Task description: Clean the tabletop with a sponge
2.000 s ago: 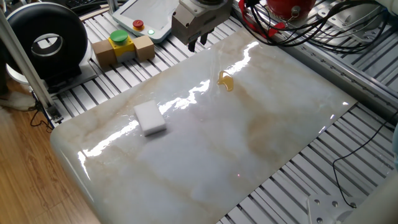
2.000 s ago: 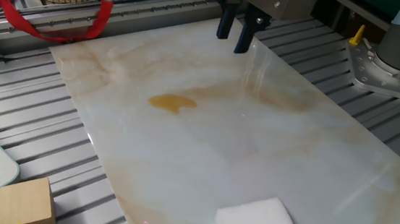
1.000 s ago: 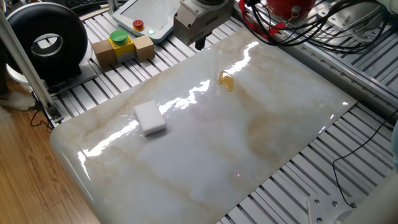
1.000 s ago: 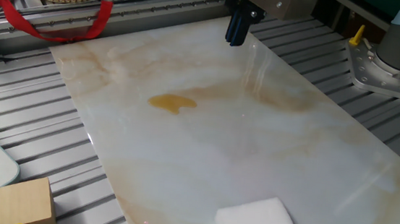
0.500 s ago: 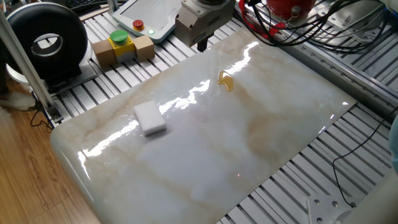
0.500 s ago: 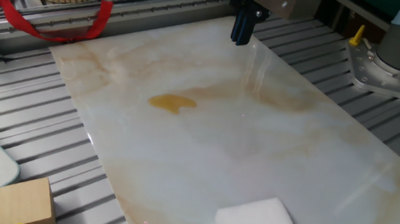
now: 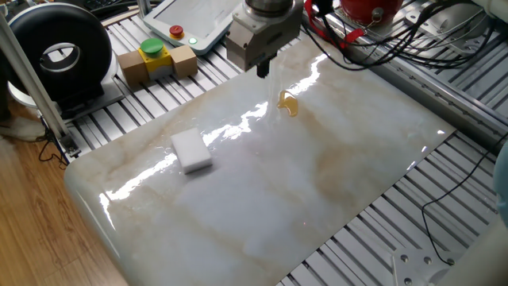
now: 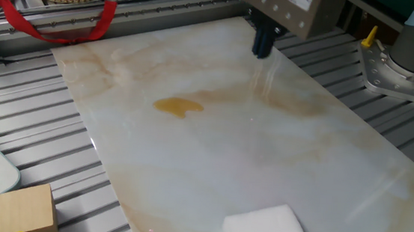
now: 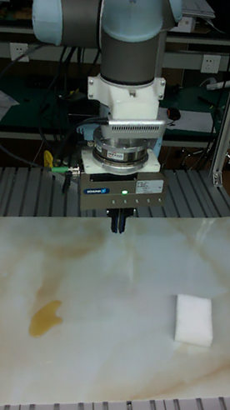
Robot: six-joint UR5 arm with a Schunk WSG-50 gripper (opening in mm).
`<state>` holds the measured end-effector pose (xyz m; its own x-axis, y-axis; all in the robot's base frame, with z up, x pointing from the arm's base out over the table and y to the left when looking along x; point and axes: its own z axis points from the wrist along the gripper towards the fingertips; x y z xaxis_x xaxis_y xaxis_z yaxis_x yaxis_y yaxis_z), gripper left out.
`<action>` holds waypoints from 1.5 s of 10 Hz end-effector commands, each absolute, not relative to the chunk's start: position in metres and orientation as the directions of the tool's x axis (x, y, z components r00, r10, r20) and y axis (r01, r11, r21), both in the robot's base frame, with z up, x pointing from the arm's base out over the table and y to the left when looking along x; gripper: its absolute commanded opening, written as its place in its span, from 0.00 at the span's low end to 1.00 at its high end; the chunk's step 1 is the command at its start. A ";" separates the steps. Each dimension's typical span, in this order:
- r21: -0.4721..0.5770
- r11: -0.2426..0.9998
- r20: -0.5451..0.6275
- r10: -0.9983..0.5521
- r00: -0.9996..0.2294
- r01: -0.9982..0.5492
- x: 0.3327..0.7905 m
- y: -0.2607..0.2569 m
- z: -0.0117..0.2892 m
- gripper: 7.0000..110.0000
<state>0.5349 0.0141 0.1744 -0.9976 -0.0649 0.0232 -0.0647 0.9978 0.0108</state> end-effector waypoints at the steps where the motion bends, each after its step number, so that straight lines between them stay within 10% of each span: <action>1: 0.060 0.996 0.043 -0.063 -0.997 -0.060 0.524 0.037 0.161 0.00; 15: -0.029 0.996 -0.084 -0.082 -0.993 -0.079 0.554 0.024 0.157 0.00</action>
<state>0.5472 0.0316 0.1551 -0.9954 -0.0747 -0.0607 -0.0748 0.9972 -0.0003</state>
